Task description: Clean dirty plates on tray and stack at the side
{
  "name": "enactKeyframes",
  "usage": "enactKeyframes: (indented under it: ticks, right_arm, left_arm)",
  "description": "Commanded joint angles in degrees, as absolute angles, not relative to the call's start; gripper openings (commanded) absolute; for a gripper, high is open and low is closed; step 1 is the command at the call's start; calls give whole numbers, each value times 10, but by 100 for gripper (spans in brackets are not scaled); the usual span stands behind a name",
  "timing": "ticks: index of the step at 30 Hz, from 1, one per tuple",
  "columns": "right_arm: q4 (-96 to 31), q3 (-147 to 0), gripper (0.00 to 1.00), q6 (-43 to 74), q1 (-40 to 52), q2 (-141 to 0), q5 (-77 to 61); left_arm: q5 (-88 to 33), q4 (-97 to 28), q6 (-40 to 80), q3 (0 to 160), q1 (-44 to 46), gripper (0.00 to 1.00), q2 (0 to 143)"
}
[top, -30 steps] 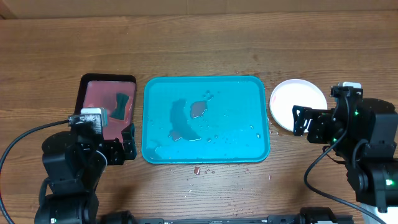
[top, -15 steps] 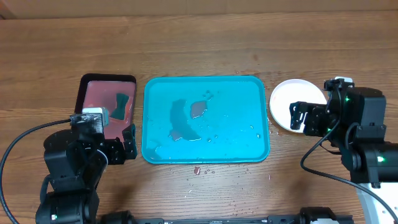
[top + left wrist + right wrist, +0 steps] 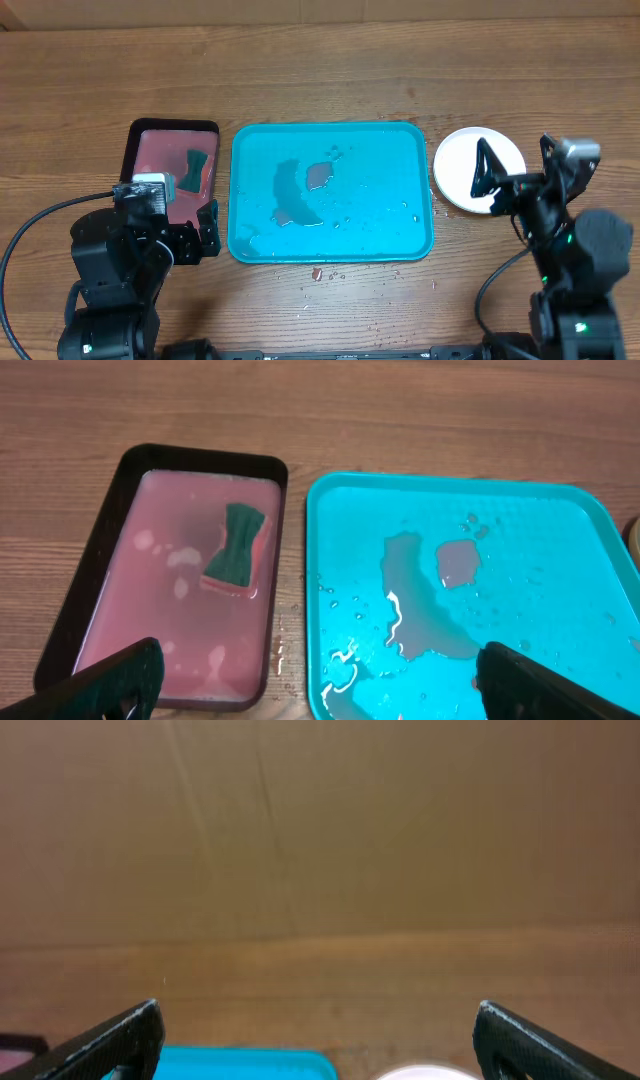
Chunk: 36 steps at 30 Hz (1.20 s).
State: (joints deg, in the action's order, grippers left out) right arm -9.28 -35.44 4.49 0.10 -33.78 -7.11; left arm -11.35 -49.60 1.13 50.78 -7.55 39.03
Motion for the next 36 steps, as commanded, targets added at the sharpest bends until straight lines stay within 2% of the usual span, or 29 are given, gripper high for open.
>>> enactKeyframes:
  ticks: [1,10,18,26,36]
  right_arm:
    - [-26,-283,100,46,6,-288,-77]
    - [114,-119,100,45,35,-160,-54]
    - [136,-15,100,45,48,-34,-25]
    - [-47,-4,100,46,48,-1,-29]
    - [-46,-4,100,47,49,-2,-28]
  left_arm:
    - [-114,-495,13,506,-78,100,389]
    - [-115,-495,13,506,-78,100,389]
    - [-115,-495,13,506,-78,100,389]
    - [-115,-495,13,506,-78,100,389]
    - [-115,-495,13,506,-78,100,389]
